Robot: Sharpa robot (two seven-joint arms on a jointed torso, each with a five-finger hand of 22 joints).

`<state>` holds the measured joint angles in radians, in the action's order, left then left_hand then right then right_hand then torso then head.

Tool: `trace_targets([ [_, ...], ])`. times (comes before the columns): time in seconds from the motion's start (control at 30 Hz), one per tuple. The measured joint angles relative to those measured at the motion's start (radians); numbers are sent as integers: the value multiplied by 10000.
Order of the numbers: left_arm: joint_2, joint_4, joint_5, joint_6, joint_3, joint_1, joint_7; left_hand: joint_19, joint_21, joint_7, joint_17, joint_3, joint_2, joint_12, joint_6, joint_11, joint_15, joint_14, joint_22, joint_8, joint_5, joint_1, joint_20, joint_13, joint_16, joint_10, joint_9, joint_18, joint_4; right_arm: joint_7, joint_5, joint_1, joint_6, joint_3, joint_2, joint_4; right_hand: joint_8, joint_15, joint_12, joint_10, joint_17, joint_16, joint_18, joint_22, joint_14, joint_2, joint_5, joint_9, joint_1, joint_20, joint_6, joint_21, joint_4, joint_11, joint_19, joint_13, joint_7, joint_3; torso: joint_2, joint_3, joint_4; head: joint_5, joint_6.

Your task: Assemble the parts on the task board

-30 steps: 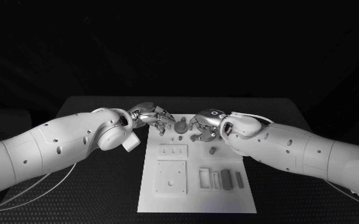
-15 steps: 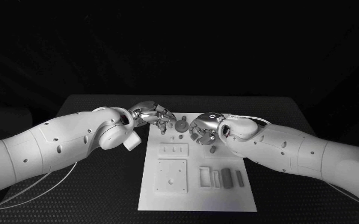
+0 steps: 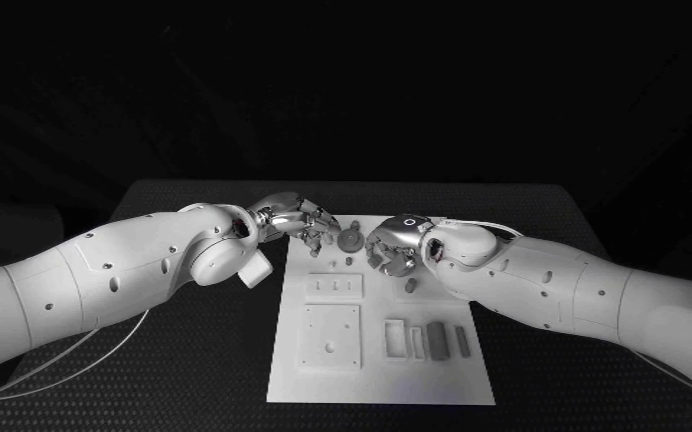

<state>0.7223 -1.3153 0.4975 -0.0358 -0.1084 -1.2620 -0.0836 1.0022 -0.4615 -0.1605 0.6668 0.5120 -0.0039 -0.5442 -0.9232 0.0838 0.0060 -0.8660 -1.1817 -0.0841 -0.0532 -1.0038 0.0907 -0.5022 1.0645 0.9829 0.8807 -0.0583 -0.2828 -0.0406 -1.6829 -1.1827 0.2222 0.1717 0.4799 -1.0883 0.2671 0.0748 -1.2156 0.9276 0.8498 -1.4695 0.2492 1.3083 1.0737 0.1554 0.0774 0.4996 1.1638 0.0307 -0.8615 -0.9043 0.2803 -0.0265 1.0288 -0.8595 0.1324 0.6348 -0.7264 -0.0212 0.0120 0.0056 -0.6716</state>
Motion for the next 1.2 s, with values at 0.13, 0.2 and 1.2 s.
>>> trace_targets([
  [0.13, 1, -4, -10, 0, 2, 0, 6, 0, 0, 0, 0, 0, 0, 0, 0, 0, 0, 0, 0, 0, 0, 0, 0, 16, 0, 0, -14, 1, 0, 4, -1, 0, -44, 4, -28, 91, 0, 0, -1, -18, 0, 0, -2, 0, 0, -33, 0, 0, -33, 0, 1, 0, -1, 18, 0, -5, -1, 0, 3, 0, -2, 0, -12],
  [0.2, 1, -11, -15, 0, 2, -2, 11, 0, 38, 0, -6, 0, 0, 0, 1, 0, 0, 0, 0, 0, 0, 0, -1, 26, 0, 0, -15, 1, 0, 12, -1, 0, -70, 7, -46, 130, 10, 0, -1, -18, 0, 0, -2, 0, 0, -107, 0, 1, -107, 0, 2, 0, -1, 18, 0, -11, -2, 0, 4, -3, -5, 0, -15],
  [1.2, 19, -106, -50, 0, 0, -75, 150, -14, 76, -69, -17, -29, 0, 75, 73, 0, -1, -1, 7, 0, 0, 0, -15, 96, 0, -1, -96, 53, 30, 113, 9, -30, -481, 36, -149, 255, 464, -7, -40, -16, 2, -94, -4, 0, 0, -812, -1, 222, -833, 0, -720, 0, -563, 16, 0, -38, -216, -26, 6, -12, -12, 6, -128],
])
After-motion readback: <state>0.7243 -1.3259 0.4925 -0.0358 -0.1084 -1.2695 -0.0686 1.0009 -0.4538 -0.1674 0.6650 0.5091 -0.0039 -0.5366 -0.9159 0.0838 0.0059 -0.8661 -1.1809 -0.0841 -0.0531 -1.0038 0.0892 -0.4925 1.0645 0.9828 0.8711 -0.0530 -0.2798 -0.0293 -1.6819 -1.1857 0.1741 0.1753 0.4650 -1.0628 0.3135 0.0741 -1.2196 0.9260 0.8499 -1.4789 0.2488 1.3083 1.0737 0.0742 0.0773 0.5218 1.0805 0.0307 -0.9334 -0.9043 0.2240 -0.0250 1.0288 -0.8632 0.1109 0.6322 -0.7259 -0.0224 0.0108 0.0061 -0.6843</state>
